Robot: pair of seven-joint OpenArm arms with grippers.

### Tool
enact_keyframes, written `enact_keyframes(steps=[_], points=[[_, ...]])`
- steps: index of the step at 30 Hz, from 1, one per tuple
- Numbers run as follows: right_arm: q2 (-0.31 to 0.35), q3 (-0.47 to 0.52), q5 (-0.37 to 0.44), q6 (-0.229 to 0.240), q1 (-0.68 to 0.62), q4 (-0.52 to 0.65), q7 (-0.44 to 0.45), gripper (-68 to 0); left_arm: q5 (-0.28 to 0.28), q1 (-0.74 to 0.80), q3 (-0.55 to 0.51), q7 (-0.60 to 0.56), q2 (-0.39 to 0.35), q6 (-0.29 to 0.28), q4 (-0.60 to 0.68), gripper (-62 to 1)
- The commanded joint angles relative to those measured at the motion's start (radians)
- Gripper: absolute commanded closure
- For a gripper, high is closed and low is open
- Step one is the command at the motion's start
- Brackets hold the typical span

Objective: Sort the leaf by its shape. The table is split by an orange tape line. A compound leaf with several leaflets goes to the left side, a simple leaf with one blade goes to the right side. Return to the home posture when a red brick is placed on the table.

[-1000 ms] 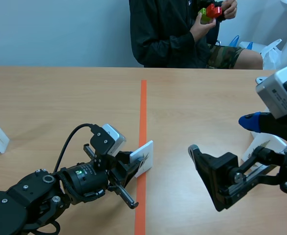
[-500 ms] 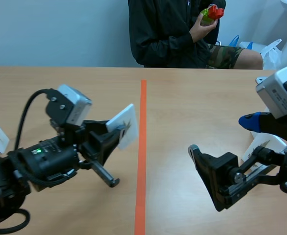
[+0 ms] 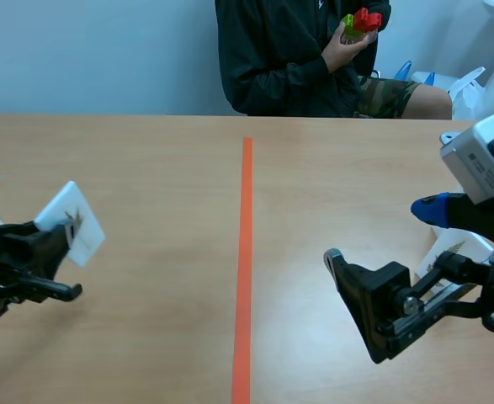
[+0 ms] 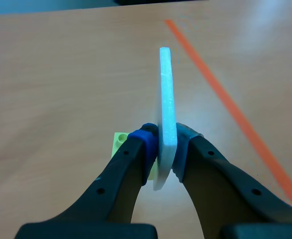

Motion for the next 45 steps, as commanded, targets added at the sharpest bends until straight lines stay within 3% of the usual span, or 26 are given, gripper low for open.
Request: enact_keyframes(steps=[1,4,8,23,26,32,41,43,45], points=[[0.0,0.008,0.004,0.0,0.009,0.002,0.015,-67.9,-0.038,-0.015,-0.015,-0.016,0.003,0.017,-0.015,-3.8],[0.0,0.008,0.004,0.0,0.009,0.002,0.015,-67.9,-0.093,-0.017,-0.05,-0.017,0.002,0.036,-0.06,-3.8],[0.0,0.008,0.004,0.0,0.009,0.002,0.015,-67.9,-0.109,-0.045,-0.077,-0.024,0.002,0.045,-0.151,-3.8],[0.0,0.008,0.004,0.0,0.009,0.002,0.015,-67.9,-0.109,-0.22,-0.087,-0.111,0.002,0.087,-0.445,-3.8],[0.0,0.008,0.004,0.0,0.009,0.002,0.015,-67.9,-0.109,-0.231,-0.087,-0.143,0.002,0.117,-0.481,-4.2],[0.0,0.008,0.004,0.0,0.009,0.002,0.015,-67.9,-0.108,-0.23,-0.087,-0.164,0.003,0.12,-0.497,-4.5],[0.0,0.008,0.004,0.0,0.009,0.002,0.015,-67.9,-0.108,-0.23,-0.087,-0.165,0.002,0.12,-0.497,-27.7],[0.0,0.008,0.004,0.0,0.009,0.002,0.015,-67.9,-0.108,-0.23,-0.087,-0.175,0.002,0.119,-0.495,-36.5],[0.0,0.008,0.004,0.0,0.009,0.002,0.015,-67.9,-0.108,-0.23,-0.087,-0.195,0.002,0.111,-0.493,-49.5]])
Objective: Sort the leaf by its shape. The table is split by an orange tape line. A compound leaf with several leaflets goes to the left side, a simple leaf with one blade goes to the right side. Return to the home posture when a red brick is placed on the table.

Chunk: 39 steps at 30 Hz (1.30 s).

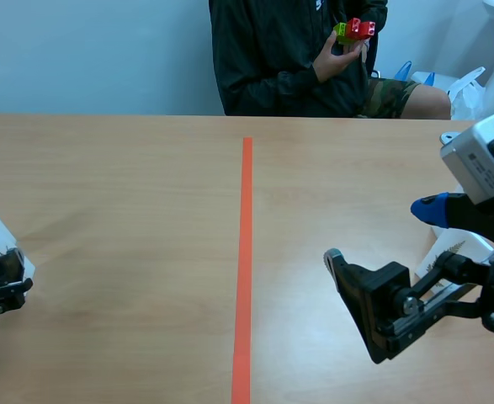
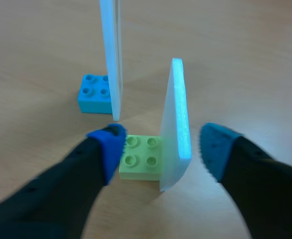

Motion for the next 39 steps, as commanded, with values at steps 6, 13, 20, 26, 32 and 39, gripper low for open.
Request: enact_keyframes(steps=[6,13,20,26,32,39], points=[[0.0,0.008,0.004,0.0,0.009,0.002,0.015,-67.9,-0.006,0.039,-0.008,-0.013,-0.004,-0.01,0.116,-62.3],[0.0,0.008,0.004,0.0,0.009,0.002,0.015,-67.9,-0.006,0.188,-0.008,0.04,-0.004,-0.07,0.404,-62.3],[0.0,0.008,0.004,0.0,0.009,0.002,0.015,-67.9,-0.001,0.333,-0.006,0.144,-0.003,-0.248,0.684,-62.3],[0.0,0.008,0.004,0.0,0.009,0.002,0.015,-67.9,0.026,0.348,0.021,0.232,-0.003,-0.382,0.782,-62.3],[0.0,0.008,0.004,0.0,0.009,0.002,0.015,-67.9,0.149,0.343,0.142,0.237,-0.003,-0.38,0.782,-62.3],[0.0,0.008,0.004,0.0,0.009,0.002,0.015,-67.9,0.164,0.309,0.288,0.28,0.002,-0.263,0.782,-62.3]])
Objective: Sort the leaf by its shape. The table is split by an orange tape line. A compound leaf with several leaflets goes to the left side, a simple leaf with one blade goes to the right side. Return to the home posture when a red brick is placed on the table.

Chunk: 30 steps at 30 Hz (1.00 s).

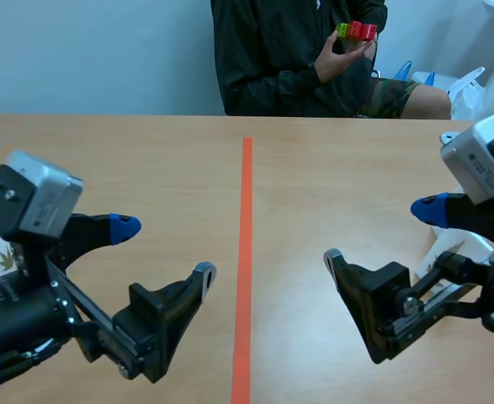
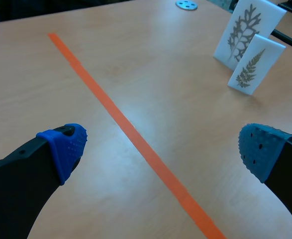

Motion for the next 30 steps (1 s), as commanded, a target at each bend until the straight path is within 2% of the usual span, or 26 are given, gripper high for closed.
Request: enact_keyframes(steps=[1,30], points=[[0.0,0.008,0.004,0.0,0.009,0.002,0.015,-67.9,-0.011,-0.019,-0.003,-0.008,0.005,0.012,0.005,-62.3],[0.0,0.008,0.004,0.0,0.009,-0.025,0.019,-67.9,-0.008,-0.024,0.003,0.017,0.005,0.019,0.005,-62.3]])
